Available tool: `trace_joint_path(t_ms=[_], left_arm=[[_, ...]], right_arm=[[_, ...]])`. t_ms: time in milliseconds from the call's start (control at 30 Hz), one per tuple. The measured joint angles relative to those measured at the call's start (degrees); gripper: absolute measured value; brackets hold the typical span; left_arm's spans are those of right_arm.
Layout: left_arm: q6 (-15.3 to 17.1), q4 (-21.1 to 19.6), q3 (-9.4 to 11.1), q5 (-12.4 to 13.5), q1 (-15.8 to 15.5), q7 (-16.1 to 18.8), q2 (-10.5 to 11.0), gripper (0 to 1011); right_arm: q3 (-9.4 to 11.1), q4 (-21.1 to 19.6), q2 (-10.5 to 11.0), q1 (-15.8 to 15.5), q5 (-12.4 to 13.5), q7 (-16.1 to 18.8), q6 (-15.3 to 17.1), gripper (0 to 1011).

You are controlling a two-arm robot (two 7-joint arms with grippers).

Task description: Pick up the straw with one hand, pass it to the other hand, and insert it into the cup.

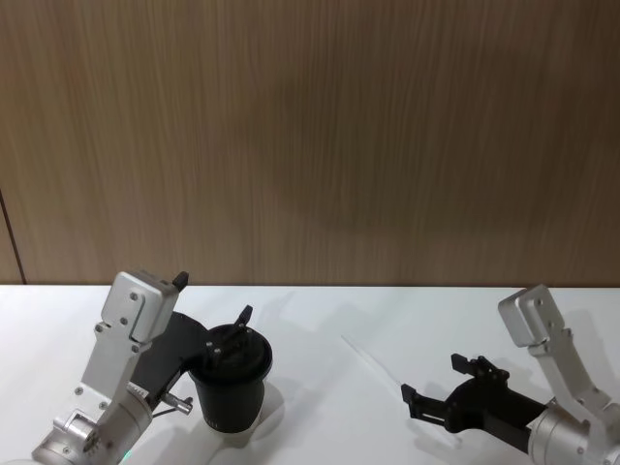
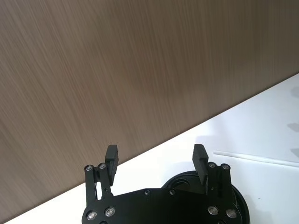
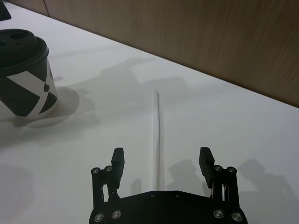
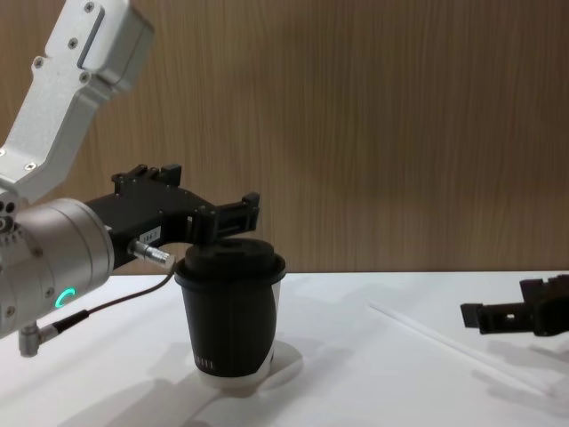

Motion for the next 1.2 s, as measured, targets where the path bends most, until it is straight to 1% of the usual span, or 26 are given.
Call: trace_joint_path(t_ms=[433, 1200], left_arm=[[0.0, 0.0, 0.0, 0.0, 0.0, 0.0, 0.0, 1000], [0.0, 0.0, 0.0, 0.0, 0.0, 0.0, 0.0, 1000]], right_arm=[[-1.7, 2.8, 0.1, 1.5, -1.4, 1.2, 0.4, 1001], [-1.7, 4.3, -0.1, 1.8, -2.7, 1.7, 0.9, 1001]])
